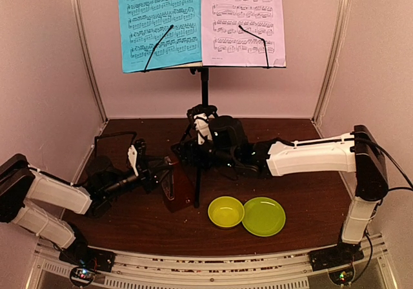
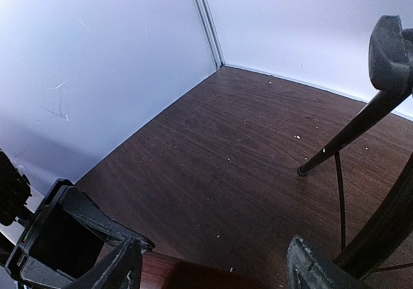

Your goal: Set up the instrument practice props

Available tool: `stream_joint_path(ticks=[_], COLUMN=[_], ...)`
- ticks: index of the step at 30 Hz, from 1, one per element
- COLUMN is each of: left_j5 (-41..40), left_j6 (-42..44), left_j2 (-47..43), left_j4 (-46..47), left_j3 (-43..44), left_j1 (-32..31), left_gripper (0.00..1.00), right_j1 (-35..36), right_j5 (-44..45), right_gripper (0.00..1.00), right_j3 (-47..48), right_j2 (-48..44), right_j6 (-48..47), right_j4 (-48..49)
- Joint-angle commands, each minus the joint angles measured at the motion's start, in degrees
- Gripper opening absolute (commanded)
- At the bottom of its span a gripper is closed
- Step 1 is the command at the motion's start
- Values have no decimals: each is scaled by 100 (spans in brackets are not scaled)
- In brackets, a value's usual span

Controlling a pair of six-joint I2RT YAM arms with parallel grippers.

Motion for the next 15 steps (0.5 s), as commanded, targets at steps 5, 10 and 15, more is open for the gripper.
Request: stream_joint_path(ticks=[5, 10, 15], left_j5=[-31, -26, 166], left_j6=[69, 129, 192], left_j2=[-178, -501, -823], left_j4=[221, -68, -515], left_j3=[250, 122, 94], left_j1=[-8, 2, 138], left_gripper=[36, 52, 57], right_j1=[-18, -19, -13], right_j5=[13, -52, -147], right_gripper=[78, 78, 78], right_j3=[-55, -134, -246], right_j2=[-141, -151, -178], right_j6=[-61, -23, 67], right_j4=[93, 132, 204])
